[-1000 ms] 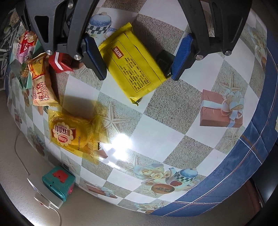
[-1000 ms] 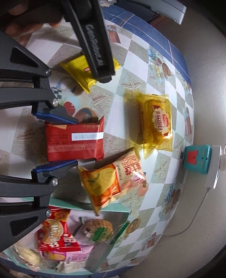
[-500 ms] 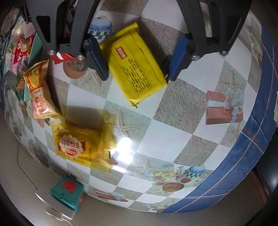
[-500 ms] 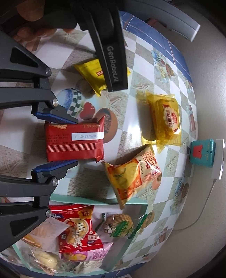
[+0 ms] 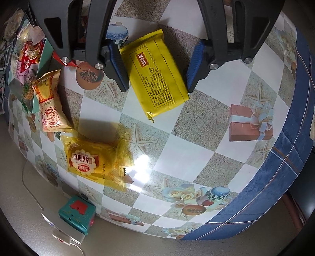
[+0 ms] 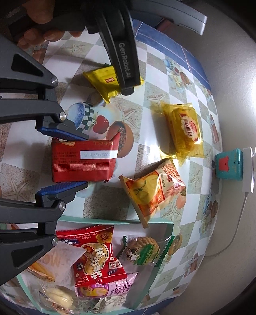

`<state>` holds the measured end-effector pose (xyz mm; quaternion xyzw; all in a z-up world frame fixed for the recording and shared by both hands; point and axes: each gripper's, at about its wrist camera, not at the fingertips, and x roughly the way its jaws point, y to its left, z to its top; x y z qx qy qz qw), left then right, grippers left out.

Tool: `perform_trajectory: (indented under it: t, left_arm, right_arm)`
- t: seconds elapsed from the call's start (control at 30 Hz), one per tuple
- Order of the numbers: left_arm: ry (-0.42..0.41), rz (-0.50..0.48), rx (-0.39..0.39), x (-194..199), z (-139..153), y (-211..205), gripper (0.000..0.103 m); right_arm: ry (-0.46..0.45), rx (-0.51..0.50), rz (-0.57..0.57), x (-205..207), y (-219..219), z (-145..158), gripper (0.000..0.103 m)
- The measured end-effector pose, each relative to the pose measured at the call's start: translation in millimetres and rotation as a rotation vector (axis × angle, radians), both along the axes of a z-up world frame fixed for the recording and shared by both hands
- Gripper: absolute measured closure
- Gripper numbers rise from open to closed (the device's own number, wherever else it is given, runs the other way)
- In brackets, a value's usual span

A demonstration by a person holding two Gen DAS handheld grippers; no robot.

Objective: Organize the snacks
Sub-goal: 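Lift and carry the yellow biscuit pack and red wafer pack over the box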

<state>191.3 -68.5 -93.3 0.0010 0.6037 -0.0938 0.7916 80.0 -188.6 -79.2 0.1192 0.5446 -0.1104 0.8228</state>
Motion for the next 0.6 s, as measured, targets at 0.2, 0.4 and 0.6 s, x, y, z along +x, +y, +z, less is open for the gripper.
perform_trajectory:
  t: [0.2,0.4,0.6]
  left_arm:
    - [-0.026,0.011,-0.018,-5,15,5,0.043]
    - [-0.066,0.021,-0.034,-12,37,10,0.043]
    - [-0.123,0.032,-0.052,-15,61,12,0.043]
  right_arm:
    - [-0.030,0.014,-0.006,-2,-5,12,0.061]
    - [-0.077,0.027,-0.001,-7,-6,28,0.061]
    - [-0.125,0.043,-0.013,-12,-12,45,0.061]
